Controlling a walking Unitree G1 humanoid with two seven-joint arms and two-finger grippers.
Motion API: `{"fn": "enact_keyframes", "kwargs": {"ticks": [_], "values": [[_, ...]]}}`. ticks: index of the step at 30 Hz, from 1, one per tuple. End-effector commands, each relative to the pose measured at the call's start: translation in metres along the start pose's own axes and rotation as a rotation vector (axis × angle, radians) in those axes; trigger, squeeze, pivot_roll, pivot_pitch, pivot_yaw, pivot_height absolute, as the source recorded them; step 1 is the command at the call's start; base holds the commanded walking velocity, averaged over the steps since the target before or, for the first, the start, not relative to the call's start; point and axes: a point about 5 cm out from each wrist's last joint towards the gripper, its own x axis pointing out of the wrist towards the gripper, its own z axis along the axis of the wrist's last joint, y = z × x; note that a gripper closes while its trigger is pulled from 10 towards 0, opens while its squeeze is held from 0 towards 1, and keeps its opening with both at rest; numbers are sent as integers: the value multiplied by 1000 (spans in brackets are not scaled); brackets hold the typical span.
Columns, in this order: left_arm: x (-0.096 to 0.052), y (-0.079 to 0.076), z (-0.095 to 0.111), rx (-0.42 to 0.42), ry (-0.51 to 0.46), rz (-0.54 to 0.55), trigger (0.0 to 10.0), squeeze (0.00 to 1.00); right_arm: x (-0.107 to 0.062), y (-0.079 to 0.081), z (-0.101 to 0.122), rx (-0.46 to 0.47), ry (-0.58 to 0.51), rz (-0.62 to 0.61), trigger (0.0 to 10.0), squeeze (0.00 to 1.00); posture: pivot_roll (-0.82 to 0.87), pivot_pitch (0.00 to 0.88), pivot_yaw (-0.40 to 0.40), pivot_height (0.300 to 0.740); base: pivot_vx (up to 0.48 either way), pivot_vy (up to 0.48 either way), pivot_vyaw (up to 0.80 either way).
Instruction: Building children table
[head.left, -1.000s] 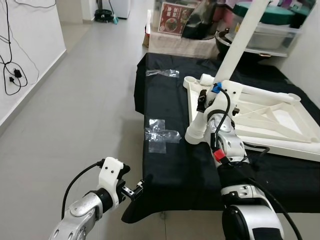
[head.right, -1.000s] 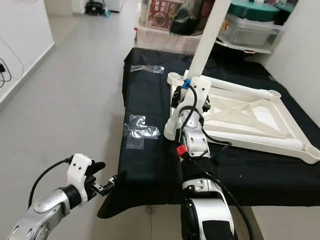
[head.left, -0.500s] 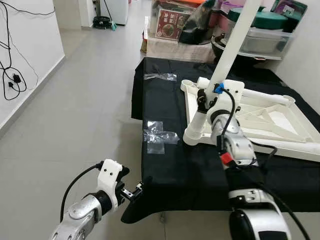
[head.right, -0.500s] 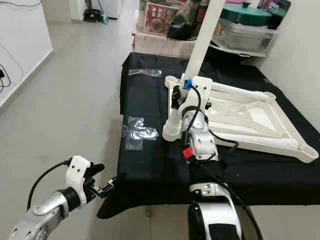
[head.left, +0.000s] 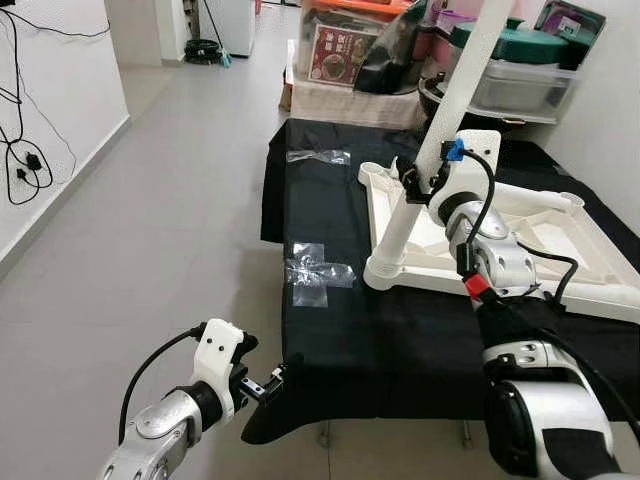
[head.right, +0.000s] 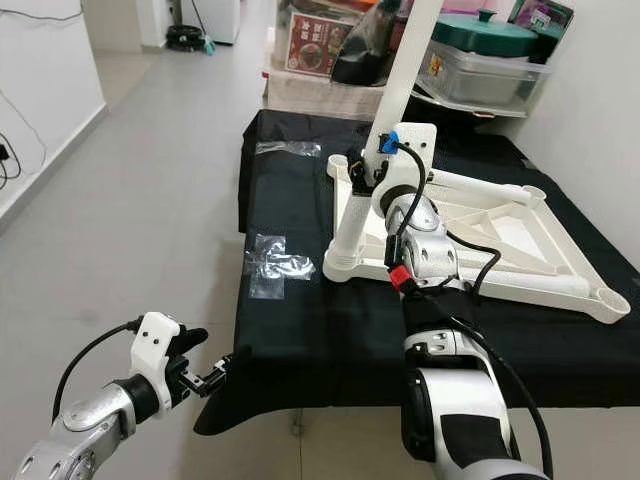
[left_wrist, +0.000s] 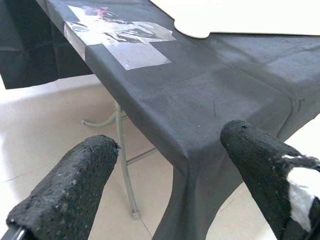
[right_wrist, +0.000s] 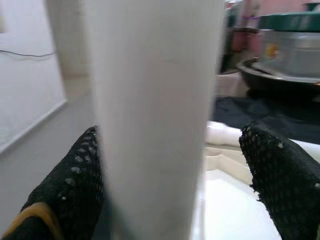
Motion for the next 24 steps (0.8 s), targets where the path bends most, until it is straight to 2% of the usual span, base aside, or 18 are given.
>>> {"fn": "enact_keyframes", "kwargs": {"ticks": [1,4,7,10,16,24], "values": [[0,1,-3,5,16,-5,10000,0,2,-4,6,21,-14,17,10000,0,-13,0,-123,740,0,0,0],[0,1,-3,6,16,-6,10000,0,3,-6,8,27,-20,37,10000,0,-11,0,-122,740,0,0,0],[0,1,-3,7,16,-7,10000,0,6,-7,13,48,-32,127,10000,0,-8,0,-122,740,0,0,0],[0,1,-2,7,15,-7,10000,0,10,-12,16,29,-30,167,10000,0,-7,0,-122,740,0,0,0],[-1,0,-3,6,16,-3,10000,0,13,-22,16,-32,-4,169,10000,0,7,0,-130,740,0,0,0],[-3,1,-3,7,16,3,10000,0,13,-25,16,-42,-6,212,10000,0,19,0,-136,740,0,0,0]]}}
